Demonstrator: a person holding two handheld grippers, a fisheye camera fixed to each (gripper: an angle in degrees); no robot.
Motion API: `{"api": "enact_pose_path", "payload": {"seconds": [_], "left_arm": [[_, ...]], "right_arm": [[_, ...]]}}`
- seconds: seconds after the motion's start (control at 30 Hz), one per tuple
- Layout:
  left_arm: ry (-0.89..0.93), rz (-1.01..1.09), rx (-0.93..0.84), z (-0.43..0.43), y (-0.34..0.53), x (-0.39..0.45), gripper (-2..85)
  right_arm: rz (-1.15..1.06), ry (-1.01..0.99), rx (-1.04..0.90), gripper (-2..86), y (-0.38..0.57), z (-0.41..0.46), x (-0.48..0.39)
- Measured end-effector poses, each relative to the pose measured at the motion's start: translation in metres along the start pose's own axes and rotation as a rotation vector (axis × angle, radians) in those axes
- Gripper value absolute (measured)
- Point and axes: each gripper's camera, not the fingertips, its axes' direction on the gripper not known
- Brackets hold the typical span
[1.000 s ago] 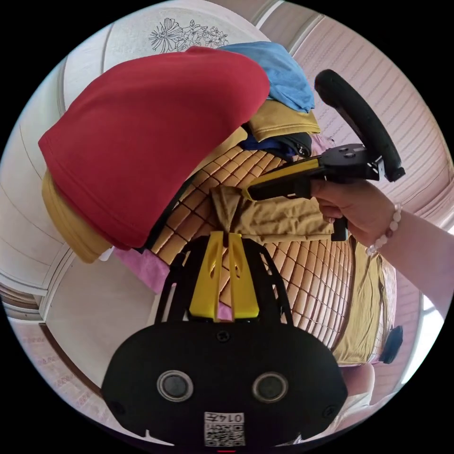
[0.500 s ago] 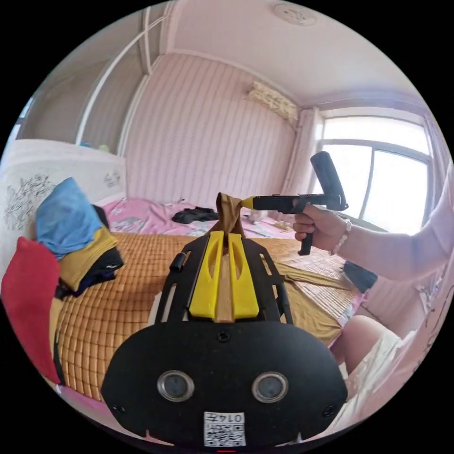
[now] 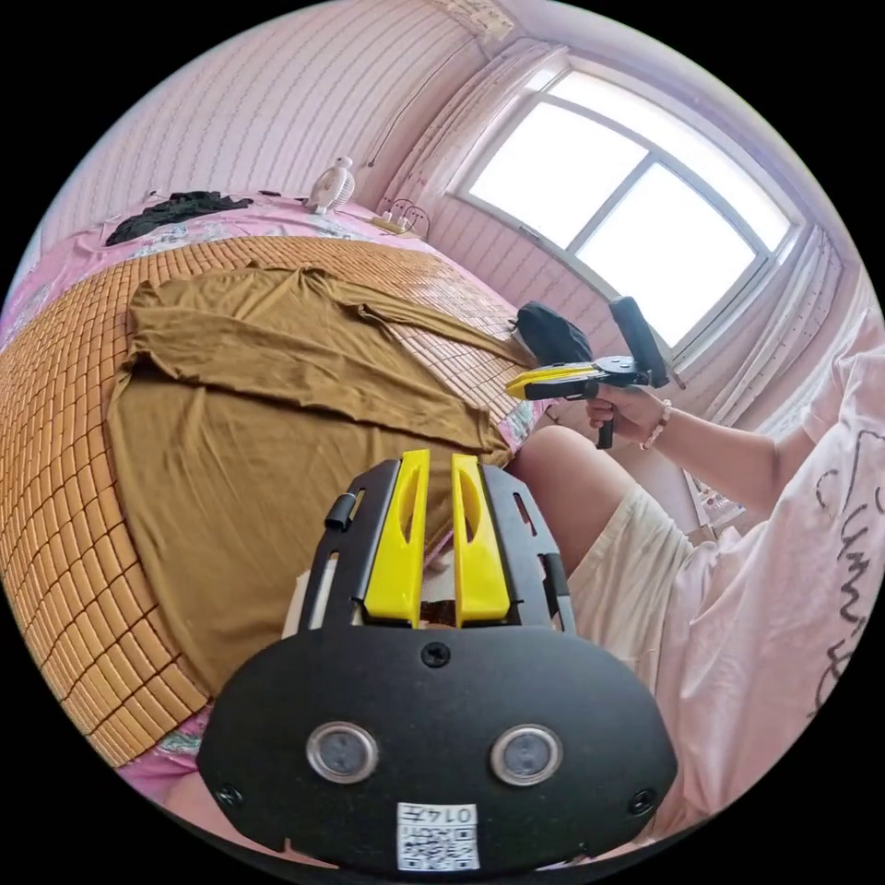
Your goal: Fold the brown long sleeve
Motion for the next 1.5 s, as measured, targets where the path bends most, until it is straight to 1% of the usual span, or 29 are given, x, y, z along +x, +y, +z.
{"api": "enact_pose_path", "payload": {"seconds": [0.07,0.17,0.27,0.37,0.47,0.53,0.57,0.63,0.77,0.83,0.9,1.0,1.03,1.1,1.17,1.27,1.4,1.5], "left_arm": [[-0.078,-0.01,-0.053,0.004,-0.009,-0.01,4.9],[-0.118,0.018,-0.094,0.017,-0.029,-0.009,5.0],[-0.086,0.079,-0.15,0.046,-0.054,0.005,5.2],[-0.032,0.154,-0.181,0.076,-0.075,0.027,5.9],[-0.043,0.202,-0.195,0.096,-0.093,0.039,6.6],[-0.069,0.197,-0.193,0.102,-0.103,0.038,6.7],[-0.088,0.186,-0.191,0.105,-0.109,0.034,6.8],[-0.126,0.169,-0.194,0.109,-0.116,0.027,6.8],[-0.235,0.138,-0.237,0.12,-0.13,0.01,6.6],[-0.264,0.122,-0.218,0.121,-0.133,0.005,6.2],[-0.276,0.126,-0.209,0.124,-0.136,0.003,4.9],[-0.287,0.109,-0.297,0.141,-0.137,-0.004,4.6],[-0.288,0.104,-0.305,0.144,-0.136,-0.006,4.5],[-0.281,0.095,-0.291,0.142,-0.134,-0.009,4.2],[-0.27,0.082,-0.29,0.14,-0.134,-0.013,4.1],[-0.263,0.077,-0.287,0.136,-0.132,-0.017,4.3],[-0.25,0.063,-0.259,0.123,-0.128,-0.021,5.6],[-0.214,0.043,-0.165,0.091,-0.122,-0.023,5.8]], "right_arm": [[0.02,-0.006,0.002,6.7,0.003,0.014,0.006],[0.024,0.009,-0.019,6.9,0.008,0.04,0.012],[0.043,0.049,-0.02,7.2,0.015,0.059,0.02],[0.11,0.121,0.065,8.2,0.025,0.064,0.042],[0.278,0.242,0.147,10.7,0.036,0.065,0.089],[0.442,0.356,0.22,11.7,0.05,0.065,0.136],[0.487,0.388,0.237,11.9,0.054,0.065,0.148],[0.662,0.461,0.283,13.4,0.074,0.072,0.196],[0.827,0.512,0.241,15.2,0.099,0.094,0.248],[0.889,0.551,0.217,14.0,0.111,0.108,0.267],[0.904,0.522,0.223,12.0,0.117,0.117,0.275],[0.868,0.475,0.248,7.6,0.124,0.123,0.281],[0.848,0.418,0.247,5.3,0.127,0.126,0.285],[0.842,0.34,0.251,3.5,0.129,0.129,0.291],[0.807,0.313,0.307,2.8,0.128,0.124,0.288],[0.687,0.223,0.449,2.2,0.107,0.107,0.273],[0.371,0.061,0.68,2.0,0.034,0.063,0.221],[0.118,-0.089,0.845,2.0,-0.019,0.03,0.159]]}}
